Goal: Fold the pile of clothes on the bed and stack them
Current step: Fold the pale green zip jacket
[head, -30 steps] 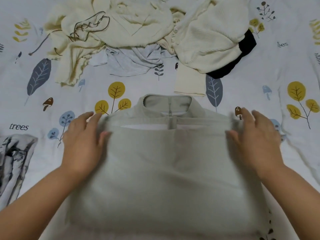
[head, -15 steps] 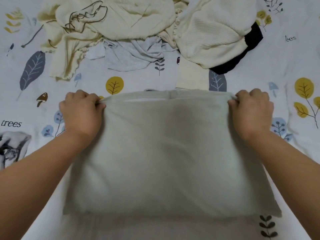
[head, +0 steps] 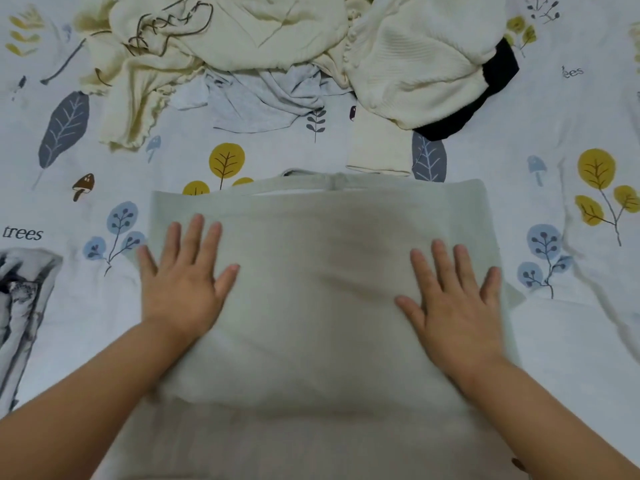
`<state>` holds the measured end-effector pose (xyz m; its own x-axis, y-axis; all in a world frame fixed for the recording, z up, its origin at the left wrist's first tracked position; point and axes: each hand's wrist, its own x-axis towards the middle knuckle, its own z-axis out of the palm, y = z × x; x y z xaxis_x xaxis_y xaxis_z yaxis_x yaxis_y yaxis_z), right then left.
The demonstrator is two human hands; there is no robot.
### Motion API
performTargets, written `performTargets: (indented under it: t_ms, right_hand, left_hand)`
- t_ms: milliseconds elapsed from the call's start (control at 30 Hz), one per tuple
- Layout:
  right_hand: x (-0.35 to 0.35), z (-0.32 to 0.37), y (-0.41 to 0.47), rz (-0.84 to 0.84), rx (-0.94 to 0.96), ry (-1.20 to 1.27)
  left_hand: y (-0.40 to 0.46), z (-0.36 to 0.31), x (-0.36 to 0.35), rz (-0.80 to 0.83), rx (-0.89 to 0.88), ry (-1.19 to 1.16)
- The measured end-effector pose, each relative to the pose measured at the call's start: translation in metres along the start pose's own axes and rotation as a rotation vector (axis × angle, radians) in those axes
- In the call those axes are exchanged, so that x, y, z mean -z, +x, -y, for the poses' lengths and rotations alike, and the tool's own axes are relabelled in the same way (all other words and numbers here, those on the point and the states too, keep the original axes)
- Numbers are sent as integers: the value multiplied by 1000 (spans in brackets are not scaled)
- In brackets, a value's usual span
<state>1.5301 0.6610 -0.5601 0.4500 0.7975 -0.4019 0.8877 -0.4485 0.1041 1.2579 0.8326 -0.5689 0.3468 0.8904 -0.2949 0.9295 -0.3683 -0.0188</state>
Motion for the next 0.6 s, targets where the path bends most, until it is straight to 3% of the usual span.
performTargets:
  t_ms: [67,100,200,267,400,500,600]
  right_hand:
    - [8,-1,-12,-54,-92,71]
    - [11,2,-21,-96,-107,121]
    - [8,20,-52,-190,27,125]
    - [-5,33,-73,-142,138,90]
    - [-22,20,-89,-77,160,70]
    - [-18,2,-92,-200,11,213]
    - [-8,-10,-88,-238,-354,458]
  left_hand:
    - [-11,-4,9,-20,116,-50]
    - [-21,-13,14,-58,79,-79]
    - [-64,-49,10,-117,-253,-43]
    - [-86,-65,1,-33,-385,-20]
    - [-97,-50,-17,111,-347,25]
    - [-98,-29,-18,125,-308,39]
    - [-105,-20,-11,158,-221,18]
